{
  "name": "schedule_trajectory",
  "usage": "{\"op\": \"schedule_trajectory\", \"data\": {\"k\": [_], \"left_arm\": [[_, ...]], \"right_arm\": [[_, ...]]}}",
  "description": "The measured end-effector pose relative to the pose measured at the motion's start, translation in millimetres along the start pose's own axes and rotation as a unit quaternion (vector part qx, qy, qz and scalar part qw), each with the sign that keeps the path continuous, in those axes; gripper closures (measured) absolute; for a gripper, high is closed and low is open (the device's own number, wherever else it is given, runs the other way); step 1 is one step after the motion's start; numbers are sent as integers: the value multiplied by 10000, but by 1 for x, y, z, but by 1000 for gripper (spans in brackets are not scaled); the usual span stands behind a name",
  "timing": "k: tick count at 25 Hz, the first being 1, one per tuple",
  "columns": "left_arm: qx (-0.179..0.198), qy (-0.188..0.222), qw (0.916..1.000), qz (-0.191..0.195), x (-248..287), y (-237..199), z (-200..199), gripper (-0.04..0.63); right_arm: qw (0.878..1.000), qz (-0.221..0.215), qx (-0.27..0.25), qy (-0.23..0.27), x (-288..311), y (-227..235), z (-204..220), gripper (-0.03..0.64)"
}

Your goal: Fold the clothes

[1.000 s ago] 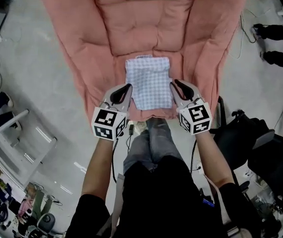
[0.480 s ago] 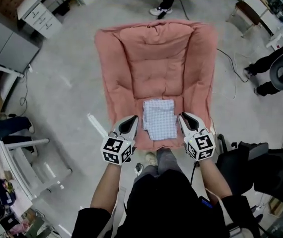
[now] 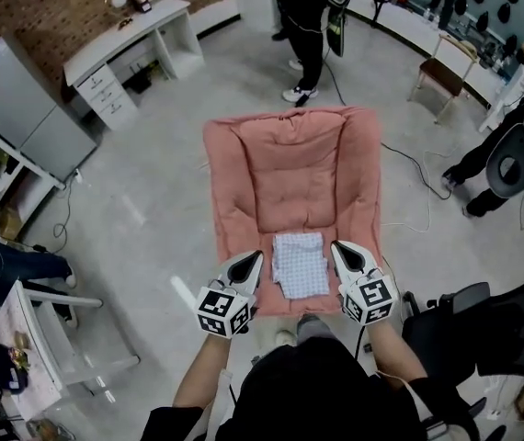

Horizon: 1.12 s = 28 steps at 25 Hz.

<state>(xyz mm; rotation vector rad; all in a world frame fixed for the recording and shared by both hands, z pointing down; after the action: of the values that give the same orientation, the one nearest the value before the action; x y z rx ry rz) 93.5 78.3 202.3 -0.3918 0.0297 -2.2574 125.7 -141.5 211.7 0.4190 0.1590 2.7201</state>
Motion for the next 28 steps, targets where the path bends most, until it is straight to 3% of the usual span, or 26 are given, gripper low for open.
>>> {"op": "schedule_trajectory", "data": {"k": [13,22,28], "left_arm": [[189,646,9968,-421,1,27,-61,589],[60,788,9946,-671,15,25,-68,589],[52,804,9950,-593,25,29,-69,589]], "right_arm": [[9983,-179,-15,558,-31,29,-58,612],[9965,-342,-7,768,-27,49,-80,612],[9963,-387,-74,758,-26,50,-83,612]]}}
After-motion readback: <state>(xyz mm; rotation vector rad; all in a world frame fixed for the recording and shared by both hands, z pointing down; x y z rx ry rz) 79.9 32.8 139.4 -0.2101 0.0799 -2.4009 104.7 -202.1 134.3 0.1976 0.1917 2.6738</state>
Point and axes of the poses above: the fingertips, and each gripper's own axes: x forward along the fingers, y to its right, z out of its underside, the point moved 5 cm from there along -x, backward along the fingers, and after that the axes turned 6 degrees about x, right-handed, at the moved point
